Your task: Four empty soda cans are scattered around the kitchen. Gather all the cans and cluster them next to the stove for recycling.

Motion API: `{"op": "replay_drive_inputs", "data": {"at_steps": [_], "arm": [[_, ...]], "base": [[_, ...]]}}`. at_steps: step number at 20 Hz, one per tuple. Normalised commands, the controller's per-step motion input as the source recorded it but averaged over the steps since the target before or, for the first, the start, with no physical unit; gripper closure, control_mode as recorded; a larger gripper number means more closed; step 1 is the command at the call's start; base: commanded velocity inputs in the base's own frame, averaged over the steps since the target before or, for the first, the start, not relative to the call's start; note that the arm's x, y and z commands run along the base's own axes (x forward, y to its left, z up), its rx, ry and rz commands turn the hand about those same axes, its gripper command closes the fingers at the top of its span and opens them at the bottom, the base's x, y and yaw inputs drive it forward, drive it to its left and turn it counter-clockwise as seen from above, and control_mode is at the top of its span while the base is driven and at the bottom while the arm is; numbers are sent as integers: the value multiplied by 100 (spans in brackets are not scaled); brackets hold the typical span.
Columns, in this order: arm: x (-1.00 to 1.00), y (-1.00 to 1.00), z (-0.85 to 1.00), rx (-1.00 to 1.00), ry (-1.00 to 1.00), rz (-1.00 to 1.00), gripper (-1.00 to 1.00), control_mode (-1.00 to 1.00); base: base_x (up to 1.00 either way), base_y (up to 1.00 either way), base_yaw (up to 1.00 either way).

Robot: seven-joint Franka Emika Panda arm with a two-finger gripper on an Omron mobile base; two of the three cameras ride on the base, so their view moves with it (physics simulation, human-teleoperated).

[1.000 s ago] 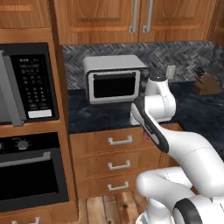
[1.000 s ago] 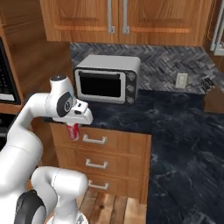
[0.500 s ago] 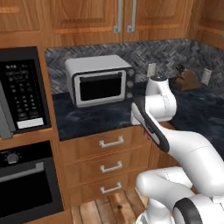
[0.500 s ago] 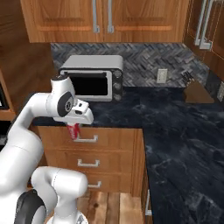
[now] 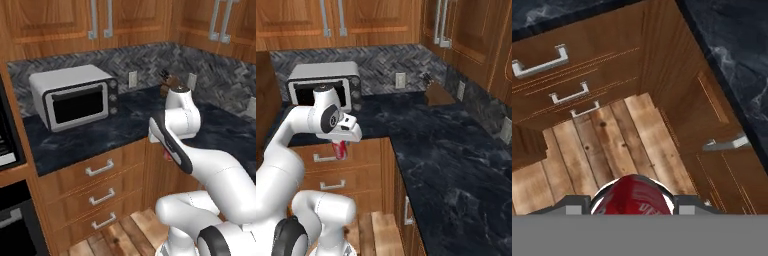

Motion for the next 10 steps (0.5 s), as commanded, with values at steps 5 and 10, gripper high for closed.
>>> {"op": "replay_drive_inputs", "data": {"at_steps": [5,10], "arm": [[0,0,0,0,0,0,100,100],[0,0,0,0,0,0,100,100]], "base": [[-50,1,-38],[-31,0,-44]]}}
